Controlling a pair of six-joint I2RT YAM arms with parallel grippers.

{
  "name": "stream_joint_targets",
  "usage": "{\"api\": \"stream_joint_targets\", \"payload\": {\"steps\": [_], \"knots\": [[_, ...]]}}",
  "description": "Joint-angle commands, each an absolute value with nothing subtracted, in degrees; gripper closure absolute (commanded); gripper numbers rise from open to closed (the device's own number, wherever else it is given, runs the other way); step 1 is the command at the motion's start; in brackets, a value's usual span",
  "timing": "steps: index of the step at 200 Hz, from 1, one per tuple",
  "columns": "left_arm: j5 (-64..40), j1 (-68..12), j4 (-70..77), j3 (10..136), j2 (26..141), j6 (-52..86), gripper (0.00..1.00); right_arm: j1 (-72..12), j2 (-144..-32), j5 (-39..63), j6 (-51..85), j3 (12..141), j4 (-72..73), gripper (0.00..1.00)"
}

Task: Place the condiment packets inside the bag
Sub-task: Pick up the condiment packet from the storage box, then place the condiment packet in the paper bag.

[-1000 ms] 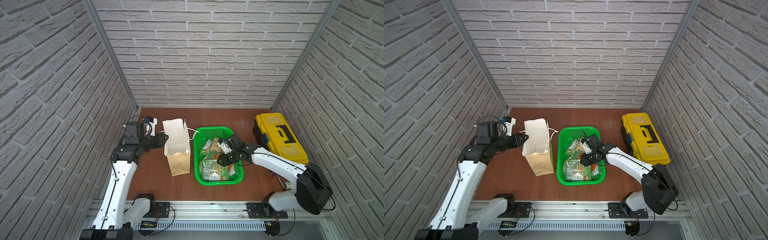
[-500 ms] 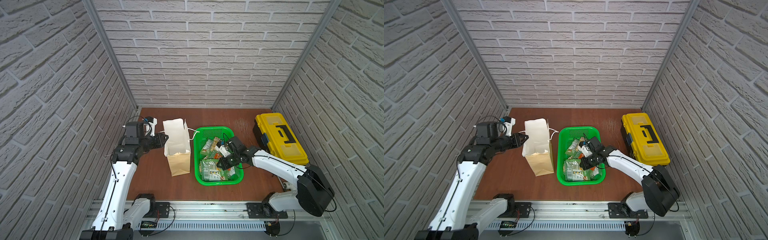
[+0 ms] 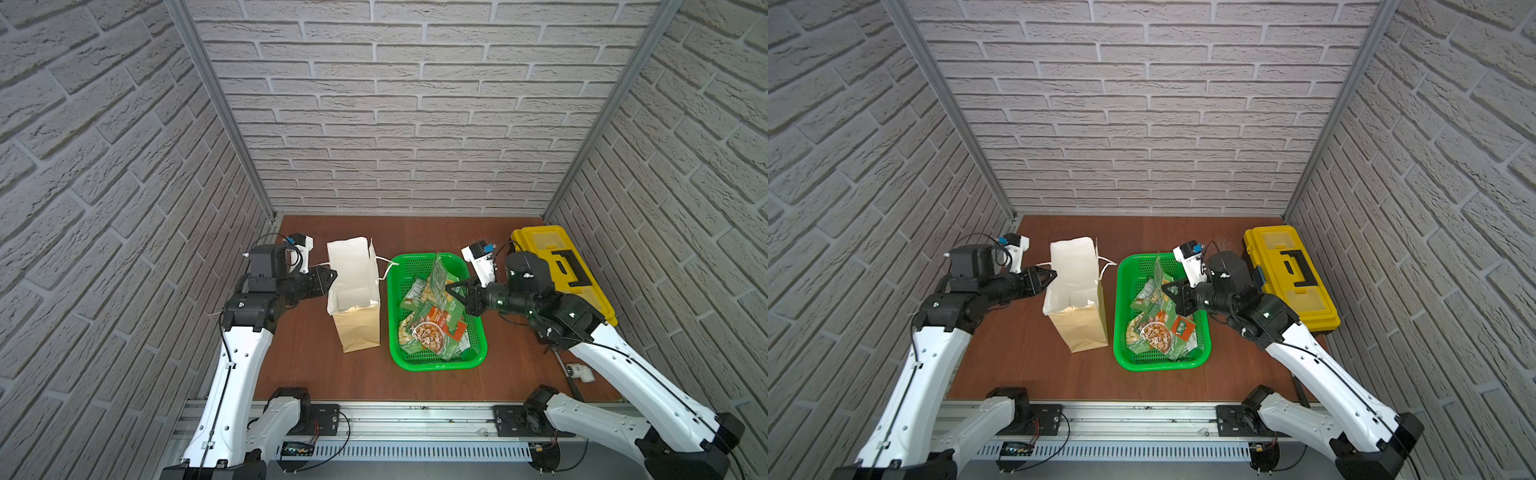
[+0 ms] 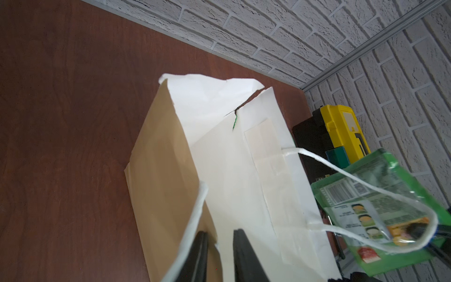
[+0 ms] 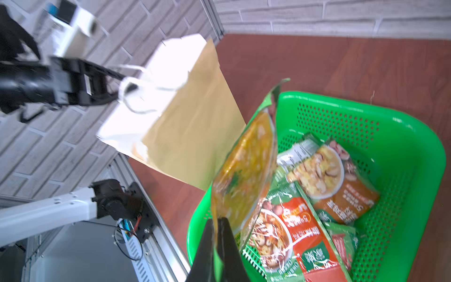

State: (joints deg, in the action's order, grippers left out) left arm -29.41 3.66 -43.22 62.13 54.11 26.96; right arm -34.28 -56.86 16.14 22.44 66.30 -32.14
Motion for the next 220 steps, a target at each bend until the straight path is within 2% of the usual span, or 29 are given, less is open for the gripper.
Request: {"api": "stream_joint_targets", "payload": {"steps": [1, 74, 129, 220], "knots": [[-30.58, 4.18, -40.43, 60.78, 53.15, 27.25, 0.76, -35.99, -57.47, 17.92, 25.86, 71.54, -28.48, 0.97], [-31.11, 4.84, -39.98, 58.97, 52.12, 26.74, 0.75, -45.28, -68.45, 19.32, 30.95, 87.21, -19.95, 0.97], [-32.75, 5.98, -39.69, 58.53, 50.89, 26.45, 0.75, -51.05, -80.93, 16.34, 29.80, 98.36, -20.56, 0.97], [-33.18, 6.33, -39.20, 57.92, 49.37, 26.78, 0.75, -53.30, -100.76, 9.28, 28.11, 108.03, -25.75, 0.97]]}}
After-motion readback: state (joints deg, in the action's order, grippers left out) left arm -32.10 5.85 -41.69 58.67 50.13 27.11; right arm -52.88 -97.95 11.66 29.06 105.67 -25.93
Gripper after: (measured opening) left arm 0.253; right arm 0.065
